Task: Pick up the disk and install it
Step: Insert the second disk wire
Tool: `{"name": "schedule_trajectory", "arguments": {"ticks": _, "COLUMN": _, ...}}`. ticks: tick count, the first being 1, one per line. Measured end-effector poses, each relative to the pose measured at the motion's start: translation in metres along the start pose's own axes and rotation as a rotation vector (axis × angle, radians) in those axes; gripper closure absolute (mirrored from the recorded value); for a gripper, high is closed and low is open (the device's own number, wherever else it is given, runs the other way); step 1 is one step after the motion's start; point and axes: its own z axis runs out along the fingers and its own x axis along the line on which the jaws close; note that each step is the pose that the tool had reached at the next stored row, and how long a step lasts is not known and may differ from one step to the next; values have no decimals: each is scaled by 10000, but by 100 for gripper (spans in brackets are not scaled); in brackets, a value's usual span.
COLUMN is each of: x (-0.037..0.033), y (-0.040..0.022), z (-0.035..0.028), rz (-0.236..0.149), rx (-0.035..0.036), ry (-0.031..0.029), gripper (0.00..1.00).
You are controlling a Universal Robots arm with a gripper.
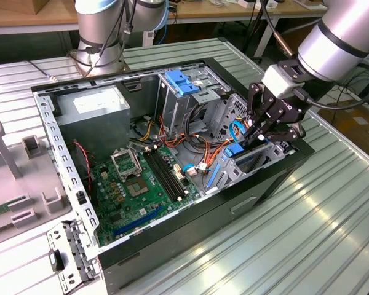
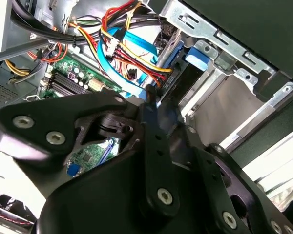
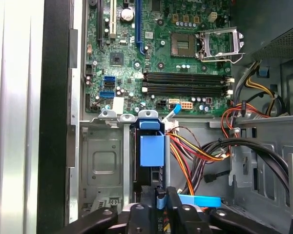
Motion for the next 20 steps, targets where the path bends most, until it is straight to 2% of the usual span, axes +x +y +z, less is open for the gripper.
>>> {"name": "schedule_trajectory", "arguments": {"ticks": 1, "x": 1, "y": 0, "z": -1, "rz": 0, "rx": 0, "ry": 1, "gripper": 70}}
{"name": "schedule_trajectory", "arguments": {"ticks": 5, "x": -1, "y": 2, "z": -22, "rz": 0, "rx": 0, "ry": 1, "gripper": 70}}
{"name": "schedule_trajectory", "arguments": {"ticks": 8, "x": -12, "y": 8, "z": -98, "rz": -1, "rx": 0, "ry": -8, "gripper": 70}}
{"name": "schedule_trajectory", "arguments": {"ticks": 10, "x": -16, "y": 12, "z": -133, "rz": -3, "rx": 0, "ry": -38, "gripper": 70}}
{"name": "schedule_trajectory", "arguments": {"ticks": 12, "x": -28, "y": 12, "z": -134, "rz": -6, "rx": -1, "ry": -64, "gripper": 71}}
{"name": "schedule_trajectory", "arguments": {"ticks": 14, "x": -29, "y": 11, "z": -130, "rz": -9, "rx": -1, "ry": -92, "gripper": 84}}
{"name": "schedule_trajectory", "arguments": {"ticks": 15, "x": -29, "y": 11, "z": -122, "rz": -10, "rx": -5, "ry": -111, "gripper": 84}}
{"name": "schedule_trajectory", "arguments": {"ticks": 16, "x": -27, "y": 10, "z": -111, "rz": -9, "rx": -12, "ry": -116, "gripper": 89}}
{"name": "schedule_trajectory", "arguments": {"ticks": 20, "x": -19, "y": -4, "z": -53, "rz": -1, "rx": -65, "ry": -122, "gripper": 89}}
